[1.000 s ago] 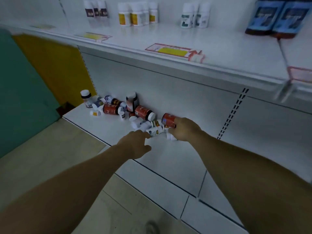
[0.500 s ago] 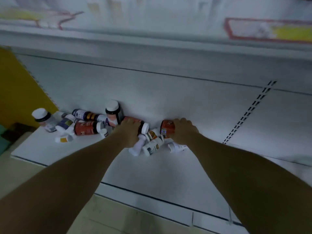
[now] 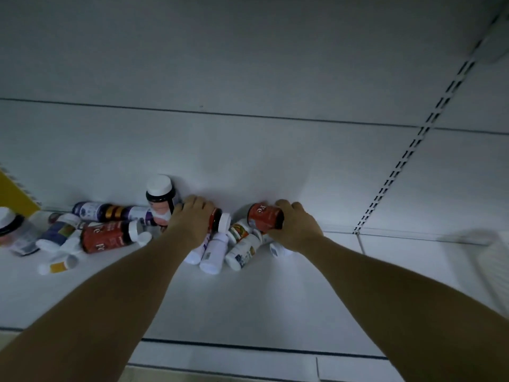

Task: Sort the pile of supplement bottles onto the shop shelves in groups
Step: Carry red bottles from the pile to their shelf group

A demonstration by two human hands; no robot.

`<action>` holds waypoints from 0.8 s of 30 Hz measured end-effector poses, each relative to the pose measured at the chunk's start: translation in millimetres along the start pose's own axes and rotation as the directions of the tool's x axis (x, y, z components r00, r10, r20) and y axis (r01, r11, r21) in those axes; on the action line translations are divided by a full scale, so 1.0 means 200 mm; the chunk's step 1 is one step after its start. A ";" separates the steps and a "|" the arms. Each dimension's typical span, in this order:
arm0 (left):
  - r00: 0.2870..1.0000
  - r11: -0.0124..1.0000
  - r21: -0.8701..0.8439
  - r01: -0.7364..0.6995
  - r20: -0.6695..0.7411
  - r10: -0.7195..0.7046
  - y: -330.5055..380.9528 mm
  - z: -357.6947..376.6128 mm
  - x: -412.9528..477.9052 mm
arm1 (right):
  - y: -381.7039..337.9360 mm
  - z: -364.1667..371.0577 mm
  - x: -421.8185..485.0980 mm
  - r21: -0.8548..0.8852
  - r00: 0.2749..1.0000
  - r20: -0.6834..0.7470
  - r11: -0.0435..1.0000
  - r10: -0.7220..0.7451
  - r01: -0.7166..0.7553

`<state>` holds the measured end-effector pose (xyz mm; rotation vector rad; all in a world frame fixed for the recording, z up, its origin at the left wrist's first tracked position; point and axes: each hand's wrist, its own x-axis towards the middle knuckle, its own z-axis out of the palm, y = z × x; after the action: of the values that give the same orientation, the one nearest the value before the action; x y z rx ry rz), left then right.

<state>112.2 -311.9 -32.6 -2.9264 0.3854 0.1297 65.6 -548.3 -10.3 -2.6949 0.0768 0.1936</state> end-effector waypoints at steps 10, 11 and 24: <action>0.969 0.701 -0.712 -0.042 -0.200 -0.146 -0.01 -0.14 -0.19 | -0.26 -0.18 -0.38 0.866 0.960 -0.103 0.498 0.261 -0.042; 0.966 0.595 -0.802 -0.041 -0.183 -0.180 -0.01 -0.19 -0.26 | -0.29 -0.20 -0.44 0.910 0.957 -0.090 0.413 0.276 -0.034; 0.985 -0.424 -0.890 0.168 0.169 0.036 -0.10 -0.67 -1.22 | -0.68 -0.34 -1.16 0.992 0.939 0.012 -0.125 0.343 0.033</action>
<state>-109.3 -258.2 129.9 -4.6761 -0.2630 1.4317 -144.4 -448.7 141.2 -1.0030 0.4505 -0.1532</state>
